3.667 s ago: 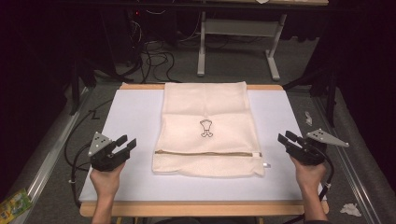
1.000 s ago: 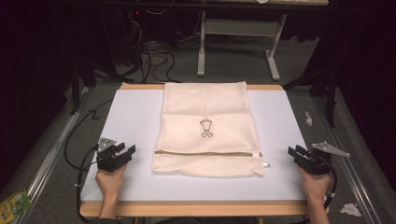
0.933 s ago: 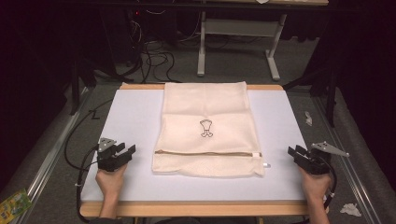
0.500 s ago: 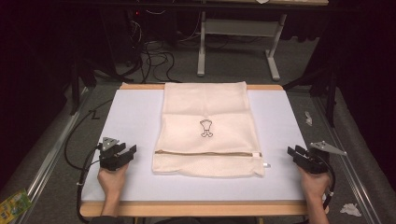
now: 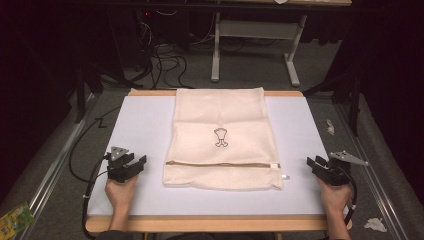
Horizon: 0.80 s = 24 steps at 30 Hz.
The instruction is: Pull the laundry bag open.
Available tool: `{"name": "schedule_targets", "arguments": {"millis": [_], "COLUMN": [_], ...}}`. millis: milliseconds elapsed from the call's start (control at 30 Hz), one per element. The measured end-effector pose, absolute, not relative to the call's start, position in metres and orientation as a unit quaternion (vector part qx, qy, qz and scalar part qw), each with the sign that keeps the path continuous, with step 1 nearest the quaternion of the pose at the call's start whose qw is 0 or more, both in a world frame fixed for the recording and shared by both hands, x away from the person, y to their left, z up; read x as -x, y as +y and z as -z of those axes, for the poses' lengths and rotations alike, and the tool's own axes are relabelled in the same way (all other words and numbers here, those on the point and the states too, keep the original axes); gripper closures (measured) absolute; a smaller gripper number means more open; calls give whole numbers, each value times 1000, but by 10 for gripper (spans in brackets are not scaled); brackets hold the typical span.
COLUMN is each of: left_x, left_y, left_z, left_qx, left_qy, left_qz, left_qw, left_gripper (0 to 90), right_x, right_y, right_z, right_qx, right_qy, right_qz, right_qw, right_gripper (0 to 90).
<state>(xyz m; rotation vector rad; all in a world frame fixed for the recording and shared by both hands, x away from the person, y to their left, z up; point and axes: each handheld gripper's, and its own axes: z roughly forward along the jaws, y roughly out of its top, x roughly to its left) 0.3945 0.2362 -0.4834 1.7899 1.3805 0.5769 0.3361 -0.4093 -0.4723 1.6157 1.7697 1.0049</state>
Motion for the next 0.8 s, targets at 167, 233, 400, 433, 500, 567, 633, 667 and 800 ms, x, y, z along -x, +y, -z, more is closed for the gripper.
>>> {"name": "schedule_targets", "arguments": {"millis": [167,233,400,433,500,567,633,667,800], "left_x": [-394,-394,-394,-394,-394,-395,-395,-395,-396], "left_y": [235,234,233,232,231,229,227,226,226], "left_z": [484,484,484,484,485,485,485,485,485], "left_qx": [-707,-709,-712,-713,-717,-722,-728,-729,-732], "left_qy": [543,542,541,540,536,532,529,528,528], "left_qz": [-231,-232,-236,-236,-241,-245,-246,-248,-243], "left_qw": [390,387,382,380,374,367,361,358,356], "left_gripper": [466,462,450,444,436,428,421,419,406], "right_x": [-336,-336,-337,-337,-338,-339,-339,-339,-341], "right_y": [-408,-408,-407,-406,-405,-403,-402,-402,-401], "right_z": [473,473,474,474,474,474,475,475,475], "right_qx": [-601,-600,-600,-599,-598,-596,-595,-592,-596], "right_qy": [657,658,662,663,667,671,675,677,678], "right_qz": [-368,-367,-360,-358,-351,-344,-338,-336,-330], "right_qw": [268,269,270,271,273,276,278,279,276], "right_gripper": [581,576,539,527,501,482,472,467,433]}}
